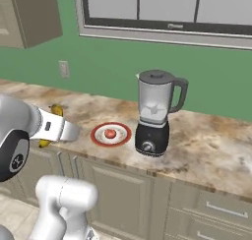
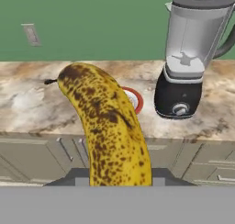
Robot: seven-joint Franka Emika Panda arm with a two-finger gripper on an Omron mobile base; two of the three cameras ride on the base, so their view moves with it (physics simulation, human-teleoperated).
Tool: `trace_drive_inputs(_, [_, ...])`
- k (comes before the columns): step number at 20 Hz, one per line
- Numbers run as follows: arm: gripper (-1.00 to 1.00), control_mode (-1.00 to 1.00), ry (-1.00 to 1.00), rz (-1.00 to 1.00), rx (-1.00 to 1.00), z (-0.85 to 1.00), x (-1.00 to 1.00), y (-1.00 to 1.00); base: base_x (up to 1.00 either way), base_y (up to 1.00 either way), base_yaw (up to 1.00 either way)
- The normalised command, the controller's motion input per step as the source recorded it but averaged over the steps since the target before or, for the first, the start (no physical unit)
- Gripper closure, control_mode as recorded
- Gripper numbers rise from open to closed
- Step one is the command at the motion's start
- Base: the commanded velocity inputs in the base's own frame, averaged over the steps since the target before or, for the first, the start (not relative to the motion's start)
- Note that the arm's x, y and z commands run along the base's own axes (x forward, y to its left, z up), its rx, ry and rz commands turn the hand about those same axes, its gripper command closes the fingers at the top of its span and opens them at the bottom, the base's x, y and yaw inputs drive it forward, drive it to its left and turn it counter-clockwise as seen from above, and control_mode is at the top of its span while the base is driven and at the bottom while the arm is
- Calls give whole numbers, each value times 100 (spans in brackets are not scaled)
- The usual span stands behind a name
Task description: Pick the banana and peach from the fridge and place them on the plate next to the blender to make a fruit smoothie.
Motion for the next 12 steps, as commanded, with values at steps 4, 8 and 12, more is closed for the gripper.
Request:
trace_drive_inputs(4, [100,100,0,0,0,0,0,0,2,98,-29])
trace_drive_inputs(8, [100,-100,5,-3,0,-8,22,0,47,21,-18])
trace_drive_inputs(12, [100,-100,15,-4,0,-41,99,-26,0,0,0])
